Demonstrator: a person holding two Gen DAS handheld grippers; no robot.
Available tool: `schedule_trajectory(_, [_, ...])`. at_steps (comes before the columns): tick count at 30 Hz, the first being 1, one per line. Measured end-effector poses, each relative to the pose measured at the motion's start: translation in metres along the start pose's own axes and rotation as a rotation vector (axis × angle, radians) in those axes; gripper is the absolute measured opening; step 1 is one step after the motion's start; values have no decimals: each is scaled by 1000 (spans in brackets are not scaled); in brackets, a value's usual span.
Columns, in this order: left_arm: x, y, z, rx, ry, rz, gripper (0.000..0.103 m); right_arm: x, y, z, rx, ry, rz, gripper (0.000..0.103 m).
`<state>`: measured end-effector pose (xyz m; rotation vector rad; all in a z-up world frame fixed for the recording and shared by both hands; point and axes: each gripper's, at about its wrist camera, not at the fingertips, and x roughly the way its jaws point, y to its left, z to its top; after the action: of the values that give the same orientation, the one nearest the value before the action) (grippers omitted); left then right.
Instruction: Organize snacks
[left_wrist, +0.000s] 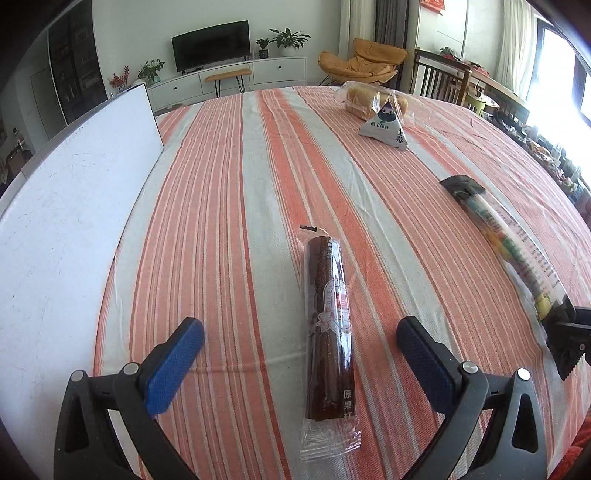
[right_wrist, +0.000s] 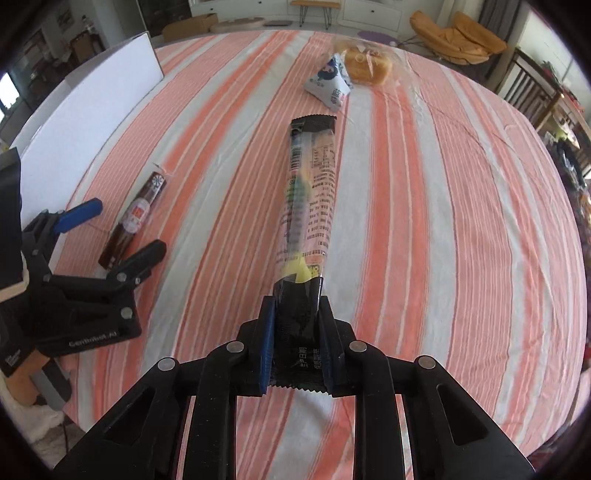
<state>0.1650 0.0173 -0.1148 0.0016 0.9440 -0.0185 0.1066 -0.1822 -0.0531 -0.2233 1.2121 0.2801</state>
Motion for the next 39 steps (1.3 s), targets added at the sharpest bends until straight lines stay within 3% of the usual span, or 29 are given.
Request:
schedule_trajectory(4, [0, 0, 0, 0, 0, -1, 103, -11, -47, -48, 293, -85, -130, 22])
schedule_trajectory(7, [0, 0, 0, -1, 0, -2, 103, -10, -55, -46, 398, -187, -181, 25])
schedule_trajectory(8, [0, 0, 0, -2, 0, -3, 103, -8, -54, -44, 417, -209, -198, 34])
schedule_trajectory(10, [0, 0, 0, -3, 0, -4, 103, 3, -47, -36, 439, -221, -207, 78])
schedule_trajectory(12, [-1, 0, 0, -3, 0, -4, 103, 9, -37, -27, 417, -257, -258, 82])
schedule_trajectory(15, [0, 0, 0, -2, -1, -4, 103, 13, -37, -27, 436, -294, -257, 88])
schedule_trajectory(39, [0, 0, 0, -2, -1, -4, 103, 17, -38, -27, 456, -297, -267, 92])
